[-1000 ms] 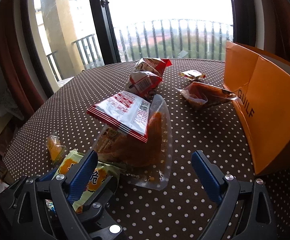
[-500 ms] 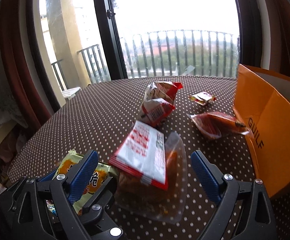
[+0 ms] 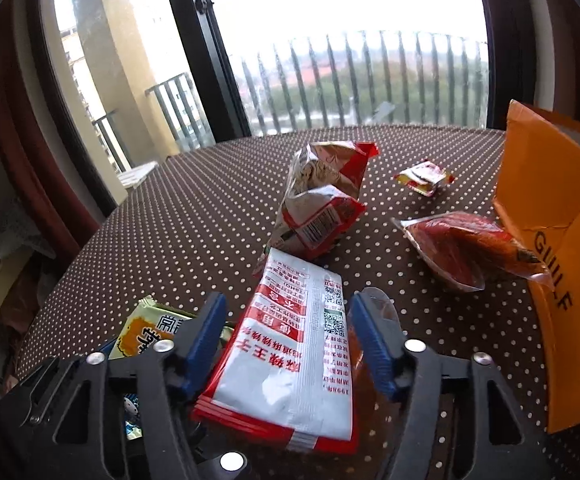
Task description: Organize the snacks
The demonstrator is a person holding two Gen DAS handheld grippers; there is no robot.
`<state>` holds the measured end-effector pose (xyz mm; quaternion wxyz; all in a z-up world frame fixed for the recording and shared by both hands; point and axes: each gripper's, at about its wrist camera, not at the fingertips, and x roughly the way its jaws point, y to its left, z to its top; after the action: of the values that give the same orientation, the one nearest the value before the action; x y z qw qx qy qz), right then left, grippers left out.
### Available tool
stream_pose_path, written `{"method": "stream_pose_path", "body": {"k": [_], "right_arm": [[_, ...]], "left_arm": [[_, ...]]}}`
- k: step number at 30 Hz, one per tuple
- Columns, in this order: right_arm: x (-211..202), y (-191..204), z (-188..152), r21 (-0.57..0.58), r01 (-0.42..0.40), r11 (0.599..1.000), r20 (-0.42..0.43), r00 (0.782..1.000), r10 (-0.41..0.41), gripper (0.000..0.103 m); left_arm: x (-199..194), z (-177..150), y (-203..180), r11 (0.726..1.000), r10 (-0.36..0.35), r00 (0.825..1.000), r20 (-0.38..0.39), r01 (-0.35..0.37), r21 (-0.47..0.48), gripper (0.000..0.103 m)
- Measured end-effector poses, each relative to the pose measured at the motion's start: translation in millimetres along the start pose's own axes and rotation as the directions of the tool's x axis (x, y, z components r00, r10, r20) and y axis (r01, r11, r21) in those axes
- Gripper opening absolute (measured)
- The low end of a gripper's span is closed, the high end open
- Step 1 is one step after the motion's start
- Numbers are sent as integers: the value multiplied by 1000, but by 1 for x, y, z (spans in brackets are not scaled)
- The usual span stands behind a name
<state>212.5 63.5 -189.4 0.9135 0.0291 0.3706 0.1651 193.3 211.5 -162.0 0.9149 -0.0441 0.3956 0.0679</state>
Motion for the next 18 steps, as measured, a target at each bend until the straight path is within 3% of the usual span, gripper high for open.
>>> {"method": "stream_pose_path", "body": {"k": [6,8,10,15,18], "right_arm": [[3,-3,-1,11,40,999,-28,999,-39,47],[3,-5,-2,16,50,999,-40,998,-49,39],[2,-5,-2,14,52,999,-43,998,-51,24],[-5,-5,-1,14,51,999,-31,998,-50,13],[-11,-6,1,9,49,999,-22,999,-49,13]], "left_arm": [[2,1,-5,1000,-4,1000,-18,4,28,76],[2,1,-5,999,-5,1000,-22,5,32,76],[0,2,-6,999,-10,1000,-20,11,32,76],[-3,4,-8,999,-29,999,-14,30,27,76],[-8,5,-11,999,-34,999,-5,34,27,76]]}}
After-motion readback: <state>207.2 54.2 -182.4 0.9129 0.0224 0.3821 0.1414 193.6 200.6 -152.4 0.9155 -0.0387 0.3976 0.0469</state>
